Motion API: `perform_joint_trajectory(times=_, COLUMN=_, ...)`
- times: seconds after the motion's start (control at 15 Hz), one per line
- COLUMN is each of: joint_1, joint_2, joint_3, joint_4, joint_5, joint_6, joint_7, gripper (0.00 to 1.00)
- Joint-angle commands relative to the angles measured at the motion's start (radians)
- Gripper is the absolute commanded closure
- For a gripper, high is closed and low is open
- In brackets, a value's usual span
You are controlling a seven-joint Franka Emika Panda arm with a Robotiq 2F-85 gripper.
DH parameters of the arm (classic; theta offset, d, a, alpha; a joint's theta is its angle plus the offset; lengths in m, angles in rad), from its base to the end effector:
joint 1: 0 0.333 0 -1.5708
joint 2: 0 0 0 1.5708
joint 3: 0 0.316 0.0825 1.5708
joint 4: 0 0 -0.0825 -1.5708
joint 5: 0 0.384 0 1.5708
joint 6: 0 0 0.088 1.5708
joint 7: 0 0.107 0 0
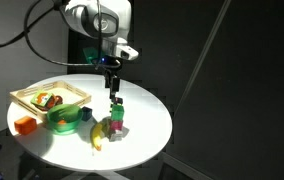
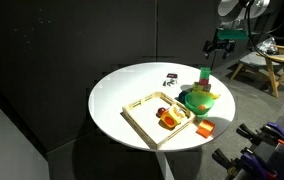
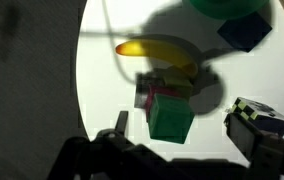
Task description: Put the dark green block on the table
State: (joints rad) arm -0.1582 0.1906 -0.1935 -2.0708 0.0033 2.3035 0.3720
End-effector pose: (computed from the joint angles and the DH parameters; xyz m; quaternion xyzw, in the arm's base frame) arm 0.5471 -0.1981 0.3454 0.9352 -0.3529 0.0230 0.0167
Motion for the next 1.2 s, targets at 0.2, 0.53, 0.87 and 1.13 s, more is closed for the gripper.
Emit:
perform_joint_trajectory(times=0.2, joint_1=0.006, joint_2=0.129, joint_3=-0.017, joint_4=0.140, joint_5=0.005, joint_6=0.065, joint_7=0.056, gripper=0.00)
perform_joint_trajectory(times=0.53, joint_1=0.009, joint_2=0.207, joint_3=-0.036, joint_4=0.215, joint_5=0.009, joint_6=0.054, joint_7=0.099, gripper=0.00)
perform_joint_trajectory(times=0.87, joint_1=0.008, joint_2=0.261, joint_3=-0.043, joint_4=0.256, joint_5=0.017, joint_6=0.045, joint_7=0.110, gripper=0.00)
perform_joint_trajectory(times=1.13, joint_1=0.010, joint_2=0.261, joint_3=-0.044, joint_4=0.228, joint_5=0.010, joint_6=0.072, joint_7=0.091, gripper=0.00)
